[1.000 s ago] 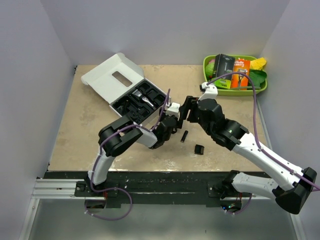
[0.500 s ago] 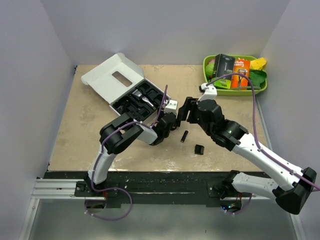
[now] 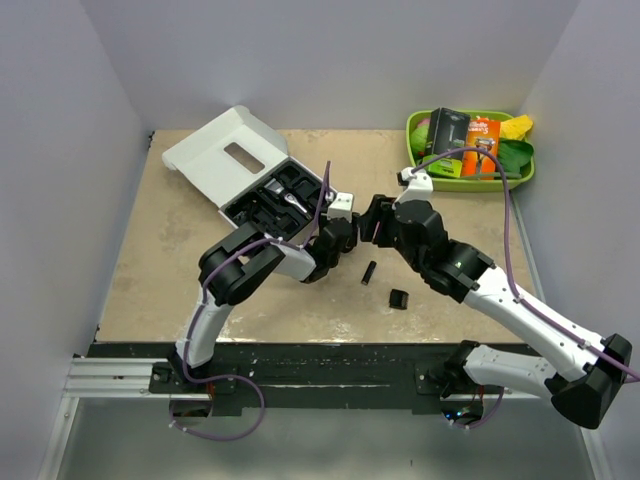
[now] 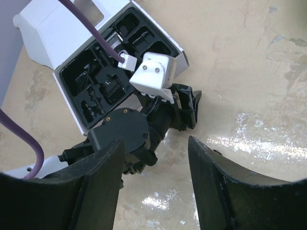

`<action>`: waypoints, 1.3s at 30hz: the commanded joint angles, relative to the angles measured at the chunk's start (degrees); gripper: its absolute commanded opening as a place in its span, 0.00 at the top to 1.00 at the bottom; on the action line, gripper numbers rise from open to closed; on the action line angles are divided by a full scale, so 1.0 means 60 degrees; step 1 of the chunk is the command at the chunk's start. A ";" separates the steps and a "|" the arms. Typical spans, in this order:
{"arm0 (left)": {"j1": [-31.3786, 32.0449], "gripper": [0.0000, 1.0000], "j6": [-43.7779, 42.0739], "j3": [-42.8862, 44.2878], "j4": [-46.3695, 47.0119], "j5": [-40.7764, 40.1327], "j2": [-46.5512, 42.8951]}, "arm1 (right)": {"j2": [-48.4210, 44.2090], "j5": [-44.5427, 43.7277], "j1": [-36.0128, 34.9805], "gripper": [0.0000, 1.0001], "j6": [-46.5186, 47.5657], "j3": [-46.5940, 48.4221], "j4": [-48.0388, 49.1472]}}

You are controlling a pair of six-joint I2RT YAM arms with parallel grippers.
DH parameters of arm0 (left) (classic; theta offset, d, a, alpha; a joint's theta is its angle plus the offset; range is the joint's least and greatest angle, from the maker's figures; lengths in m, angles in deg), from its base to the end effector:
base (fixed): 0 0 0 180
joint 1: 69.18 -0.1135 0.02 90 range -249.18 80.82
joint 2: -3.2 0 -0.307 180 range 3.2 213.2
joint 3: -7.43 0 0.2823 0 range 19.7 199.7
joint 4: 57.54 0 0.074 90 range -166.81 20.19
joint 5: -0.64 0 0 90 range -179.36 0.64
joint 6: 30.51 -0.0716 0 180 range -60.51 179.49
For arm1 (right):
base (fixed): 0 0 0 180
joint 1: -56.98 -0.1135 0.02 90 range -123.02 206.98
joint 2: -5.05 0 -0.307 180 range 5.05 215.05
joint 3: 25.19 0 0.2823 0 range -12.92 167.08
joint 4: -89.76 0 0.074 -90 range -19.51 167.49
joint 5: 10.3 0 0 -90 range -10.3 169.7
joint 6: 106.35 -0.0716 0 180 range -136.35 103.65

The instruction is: Sort the hair-cutting tools

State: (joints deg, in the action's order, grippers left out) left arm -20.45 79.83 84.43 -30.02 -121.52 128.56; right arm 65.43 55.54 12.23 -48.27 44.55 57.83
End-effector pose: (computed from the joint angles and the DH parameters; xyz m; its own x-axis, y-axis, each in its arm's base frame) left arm 0.3657 -0.3590 0.1050 -0.3271 -0.0733 -0.9421 0.2074 0.9671 -0.1473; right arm 0.2163 0.1731 0.3728 -0.4291 0.2539 -0.8668 -0.1733 0.9187 0.3549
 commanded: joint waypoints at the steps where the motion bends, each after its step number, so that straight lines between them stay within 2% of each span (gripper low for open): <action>1: -0.0094 0.45 0.0390 0.0330 -0.0347 0.0043 0.0215 | -0.0205 0.0218 -0.0041 0.43 -0.0056 -0.0101 0.0391; 6: -0.0094 0.54 0.0419 0.0345 -0.0421 0.0014 0.0215 | -0.0337 0.0277 -0.0041 0.45 -0.0129 -0.0218 0.0376; 9: -0.0080 0.66 0.0404 0.0315 -0.0406 0.0043 0.0171 | -0.0410 0.0233 -0.0027 0.45 -0.0158 -0.0233 0.0347; 12: -0.0080 0.70 0.0375 0.0286 -0.0421 0.0043 0.0142 | -0.0468 0.0233 -0.0027 0.46 -0.0158 -0.0218 0.0274; 16: -0.0080 0.83 0.0302 0.0213 -0.0494 -0.0001 -0.0019 | -0.0556 0.0219 -0.0041 0.46 -0.0158 -0.0248 0.0201; 21: -0.0036 0.92 0.0520 0.0052 -0.1108 0.0174 -0.0633 | -0.0688 0.0321 -0.0027 0.47 -0.0173 -0.0219 0.0040; 27: 0.0140 0.93 0.1647 -0.0212 -0.3245 0.1038 -0.2302 | -0.0659 0.0218 -0.0041 0.47 -0.0056 -0.0101 -0.0429; 33: 0.0184 0.95 0.2817 0.0519 -0.6613 0.1991 -0.3914 | -0.0747 0.0379 -0.0041 0.47 -0.0085 0.0001 -0.0605; 34: 0.0198 0.95 0.3010 0.0622 -0.7618 0.2064 -0.4264 | -0.0732 0.0365 -0.0041 0.47 -0.0085 0.0030 -0.0649; 39: 0.0184 0.92 0.4195 0.0740 -0.9120 0.2138 -0.5408 | -0.0542 0.0380 -0.0041 0.46 -0.0041 0.0323 -0.0956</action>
State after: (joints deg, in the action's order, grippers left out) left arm -19.30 97.07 86.96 -72.53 -110.09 101.50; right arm 62.61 57.22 12.23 -48.69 43.15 53.94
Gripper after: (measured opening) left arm 0.300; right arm 0.534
